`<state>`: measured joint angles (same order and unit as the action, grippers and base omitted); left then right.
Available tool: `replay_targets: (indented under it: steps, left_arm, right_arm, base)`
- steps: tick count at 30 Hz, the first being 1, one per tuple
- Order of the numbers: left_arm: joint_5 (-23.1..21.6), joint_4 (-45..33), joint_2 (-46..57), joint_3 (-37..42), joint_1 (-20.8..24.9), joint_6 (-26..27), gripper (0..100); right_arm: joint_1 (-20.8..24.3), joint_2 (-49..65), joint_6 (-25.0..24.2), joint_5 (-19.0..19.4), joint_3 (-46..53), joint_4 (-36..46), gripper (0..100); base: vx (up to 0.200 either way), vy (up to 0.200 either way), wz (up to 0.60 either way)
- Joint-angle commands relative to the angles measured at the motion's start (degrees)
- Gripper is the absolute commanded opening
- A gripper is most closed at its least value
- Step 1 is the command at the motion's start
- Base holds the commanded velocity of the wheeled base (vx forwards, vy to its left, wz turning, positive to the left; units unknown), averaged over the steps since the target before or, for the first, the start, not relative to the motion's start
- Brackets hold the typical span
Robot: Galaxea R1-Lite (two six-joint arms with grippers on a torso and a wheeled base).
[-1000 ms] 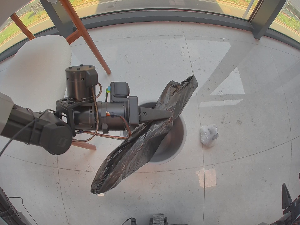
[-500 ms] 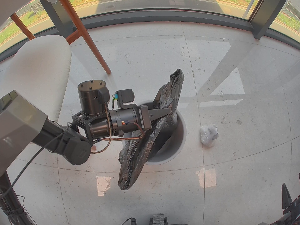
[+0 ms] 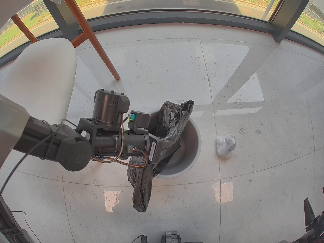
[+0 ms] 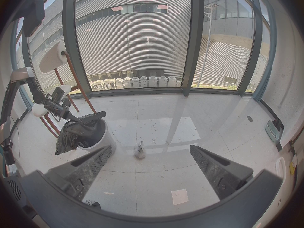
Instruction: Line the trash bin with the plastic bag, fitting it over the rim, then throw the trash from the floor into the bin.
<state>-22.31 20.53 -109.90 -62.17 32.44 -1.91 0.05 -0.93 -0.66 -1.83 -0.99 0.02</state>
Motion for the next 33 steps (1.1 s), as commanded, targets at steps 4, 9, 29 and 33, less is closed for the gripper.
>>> replay_targets:
  steps: [4, 9, 29, 33]
  left_arm:
    - [9.5, -5.6, 4.3, -5.2, 4.0, 18.2, 0]
    - [10.7, -5.7, 3.7, -4.9, 4.9, 25.9, 0]
    - [22.5, -2.2, 3.7, -2.9, 8.8, 25.7, 0]
    - [24.2, -2.1, 4.1, -1.5, 8.9, 26.0, 0]
  right_arm:
    - [0.0, 0.3, 0.1, 0.0, 1.0, 0.2, 100]
    - [0.7, -0.6, -0.4, 1.7, -2.6, -2.0, 100]
    - [18.1, -74.0, -41.0, 13.0, -48.6, -7.9, 100]
    - [19.7, -80.3, -41.0, 15.1, -52.5, -6.9, 100]
  base:
    - [0.0, 0.0, 0.0]
    - [0.0, 0.0, 0.0]
    - [0.0, 0.0, 0.0]
    - [0.0, 0.0, 0.0]
